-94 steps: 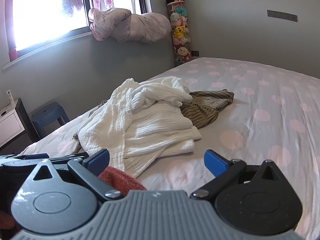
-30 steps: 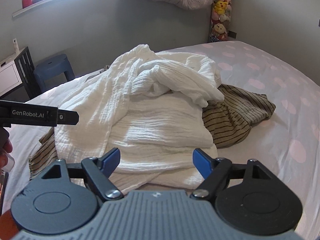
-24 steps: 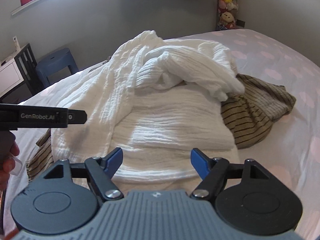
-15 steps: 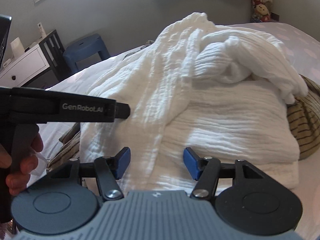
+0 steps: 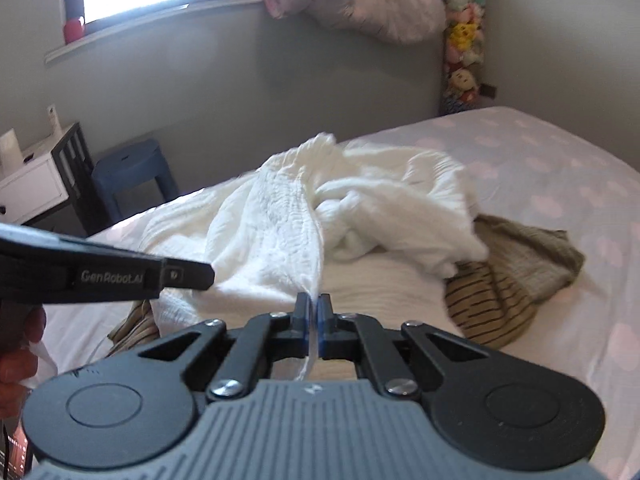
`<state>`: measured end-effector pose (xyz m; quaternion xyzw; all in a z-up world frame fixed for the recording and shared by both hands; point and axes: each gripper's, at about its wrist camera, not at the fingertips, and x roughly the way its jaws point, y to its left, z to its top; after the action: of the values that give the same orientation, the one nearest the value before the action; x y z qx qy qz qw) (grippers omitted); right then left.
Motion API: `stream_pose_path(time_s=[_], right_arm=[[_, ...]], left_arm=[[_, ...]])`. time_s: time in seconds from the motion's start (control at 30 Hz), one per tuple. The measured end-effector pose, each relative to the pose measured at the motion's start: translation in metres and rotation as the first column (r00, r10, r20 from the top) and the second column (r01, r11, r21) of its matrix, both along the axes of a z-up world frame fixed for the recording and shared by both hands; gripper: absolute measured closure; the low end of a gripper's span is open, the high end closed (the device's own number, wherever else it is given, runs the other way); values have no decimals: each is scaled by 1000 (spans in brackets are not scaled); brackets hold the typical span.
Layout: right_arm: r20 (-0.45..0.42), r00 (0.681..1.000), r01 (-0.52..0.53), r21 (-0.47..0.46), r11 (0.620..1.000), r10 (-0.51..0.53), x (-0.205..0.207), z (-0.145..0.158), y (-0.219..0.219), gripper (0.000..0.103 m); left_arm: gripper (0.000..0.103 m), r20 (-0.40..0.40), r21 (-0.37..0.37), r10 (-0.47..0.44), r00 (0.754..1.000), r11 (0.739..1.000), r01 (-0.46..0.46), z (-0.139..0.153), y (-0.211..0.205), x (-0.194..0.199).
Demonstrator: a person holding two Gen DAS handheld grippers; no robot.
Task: Fold clothes
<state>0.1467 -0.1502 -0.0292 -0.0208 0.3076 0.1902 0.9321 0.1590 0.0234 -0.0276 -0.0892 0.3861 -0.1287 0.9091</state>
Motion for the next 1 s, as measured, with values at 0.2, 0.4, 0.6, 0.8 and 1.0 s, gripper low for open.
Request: stream_pose_path(time_s=[0.2,0.4,0.6,0.8,1.0], right_arm=[[156,972,175,21,984,-176,-57,49,-68,100],[220,886,407,49,912,-407,-115,68,-161,100],[246,749,630,22,776,-615,-189,67,-255,100],[223,504,858,-14,514,-835,-269,51,-354,100],[66,443,897,-28,442,-894,-309,26,-405,98]], left_arm=[[103,70,-21,-140,988,990,142,35,-56,-30],[101,63,53,-128,990,991,125,43,-63,-45],[90,58,111,-121,991,987,114,48,-68,-52],[88,58,159,-196,979,970,184,51,-99,-59],[80,36,197,-314,949,933,301,43,-145,-54]])
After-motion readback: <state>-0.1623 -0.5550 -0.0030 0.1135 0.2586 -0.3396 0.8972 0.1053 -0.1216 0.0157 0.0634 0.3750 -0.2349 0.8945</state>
